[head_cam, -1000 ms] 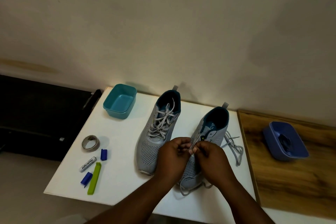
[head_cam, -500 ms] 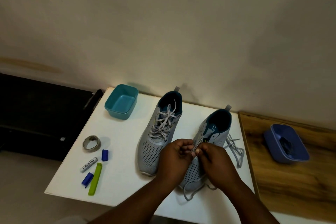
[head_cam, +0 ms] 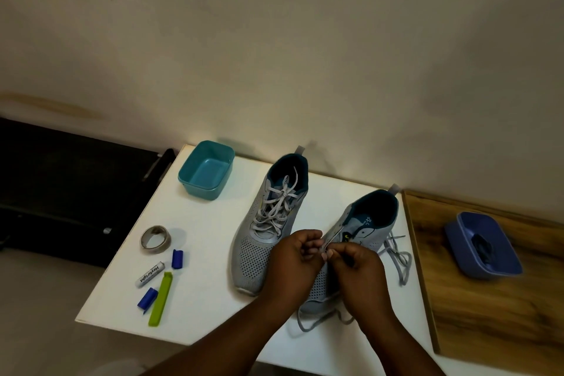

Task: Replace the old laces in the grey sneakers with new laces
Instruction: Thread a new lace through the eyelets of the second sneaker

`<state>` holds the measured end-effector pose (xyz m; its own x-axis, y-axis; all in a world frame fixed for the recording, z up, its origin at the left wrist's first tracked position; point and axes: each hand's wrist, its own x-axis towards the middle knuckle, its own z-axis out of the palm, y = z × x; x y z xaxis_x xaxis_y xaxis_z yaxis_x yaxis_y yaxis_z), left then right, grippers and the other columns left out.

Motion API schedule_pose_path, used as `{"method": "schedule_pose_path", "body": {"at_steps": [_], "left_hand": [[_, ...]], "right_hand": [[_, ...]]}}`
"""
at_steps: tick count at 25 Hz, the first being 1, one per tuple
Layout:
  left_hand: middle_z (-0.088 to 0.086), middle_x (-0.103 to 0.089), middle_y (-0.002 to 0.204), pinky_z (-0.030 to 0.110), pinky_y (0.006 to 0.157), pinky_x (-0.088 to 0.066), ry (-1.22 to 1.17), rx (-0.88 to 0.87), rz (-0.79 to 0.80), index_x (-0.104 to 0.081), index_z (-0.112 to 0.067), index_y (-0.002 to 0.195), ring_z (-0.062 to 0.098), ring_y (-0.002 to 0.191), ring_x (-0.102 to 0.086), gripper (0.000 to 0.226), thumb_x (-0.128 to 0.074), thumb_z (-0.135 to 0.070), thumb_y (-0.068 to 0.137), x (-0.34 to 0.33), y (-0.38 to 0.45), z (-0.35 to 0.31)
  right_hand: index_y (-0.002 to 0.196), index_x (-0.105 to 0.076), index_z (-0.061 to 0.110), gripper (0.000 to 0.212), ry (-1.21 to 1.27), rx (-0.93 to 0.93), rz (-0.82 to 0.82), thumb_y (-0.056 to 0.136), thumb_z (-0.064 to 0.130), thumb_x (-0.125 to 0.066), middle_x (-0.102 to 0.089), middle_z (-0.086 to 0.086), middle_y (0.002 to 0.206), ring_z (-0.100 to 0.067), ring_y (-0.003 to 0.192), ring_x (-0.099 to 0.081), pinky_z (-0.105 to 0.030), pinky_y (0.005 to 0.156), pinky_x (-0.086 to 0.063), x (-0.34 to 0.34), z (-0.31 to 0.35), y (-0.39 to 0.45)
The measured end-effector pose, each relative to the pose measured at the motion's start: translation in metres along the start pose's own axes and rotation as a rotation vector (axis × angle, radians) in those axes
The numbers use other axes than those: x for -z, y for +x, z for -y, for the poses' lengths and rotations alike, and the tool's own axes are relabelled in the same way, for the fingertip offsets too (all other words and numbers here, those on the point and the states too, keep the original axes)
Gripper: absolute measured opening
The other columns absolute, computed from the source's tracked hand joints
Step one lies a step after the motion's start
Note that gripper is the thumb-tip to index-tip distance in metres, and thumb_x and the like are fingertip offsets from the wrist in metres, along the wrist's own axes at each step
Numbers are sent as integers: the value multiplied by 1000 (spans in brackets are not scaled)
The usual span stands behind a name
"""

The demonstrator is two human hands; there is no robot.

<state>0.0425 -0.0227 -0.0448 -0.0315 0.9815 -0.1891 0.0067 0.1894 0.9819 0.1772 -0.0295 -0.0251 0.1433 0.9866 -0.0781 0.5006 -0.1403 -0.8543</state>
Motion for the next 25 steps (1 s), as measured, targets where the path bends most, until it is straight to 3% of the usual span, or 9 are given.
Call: {"method": "schedule_pose_path", "body": {"at_steps": [4, 9, 16, 20, 25], "left_hand": [[-6, -73, 101, 14, 81, -55, 16, 8, -24, -69, -19, 116, 1, 92, -69, 37, -76, -1, 85, -2, 0, -1], [-5, -74, 100, 13, 79, -54, 21, 17, -20, -67, -27, 108, 2, 91, -70, 35, -75, -1, 85, -3, -2, 1], [-2, -74, 100, 12, 77, -53, 1, 20, -41, -67, -24, 110, 3, 92, -70, 35, -73, 1, 86, -3, -2, 1], [-1, -74, 101, 13, 78, -54, -29, 28, -43, -67, -23, 110, 4, 93, -70, 36, -74, 2, 85, -5, -2, 2], [-3, -75, 101, 13, 80, -54, -42, 32, -42, -69, -15, 117, 1, 94, -71, 36, -76, 1, 85, -4, -2, 1]], "right_hand": [[96, -72, 30, 25, 70, -48, -93, 91, 6, -72, -74, 18, 85, 2, 82, -69, -29, 80, -58, 0, 1, 1], [86, -71, 26, 20, -227, 62, -103, 95, 10, -65, -69, 15, 80, 3, 77, -62, -10, 68, -42, -5, -2, 2], [86, -71, 30, 22, -154, 58, -167, 92, 9, -69, -70, 16, 83, 3, 82, -63, -15, 72, -45, -11, -3, -3], [95, -65, 30, 24, 24, -41, -143, 89, 9, -74, -73, 15, 83, 3, 80, -67, -19, 73, -49, -5, 2, -1], [89, -68, 29, 20, 31, -92, -89, 91, 10, -73, -71, 16, 84, 2, 80, -66, -26, 76, -54, -1, 2, 2]]}}
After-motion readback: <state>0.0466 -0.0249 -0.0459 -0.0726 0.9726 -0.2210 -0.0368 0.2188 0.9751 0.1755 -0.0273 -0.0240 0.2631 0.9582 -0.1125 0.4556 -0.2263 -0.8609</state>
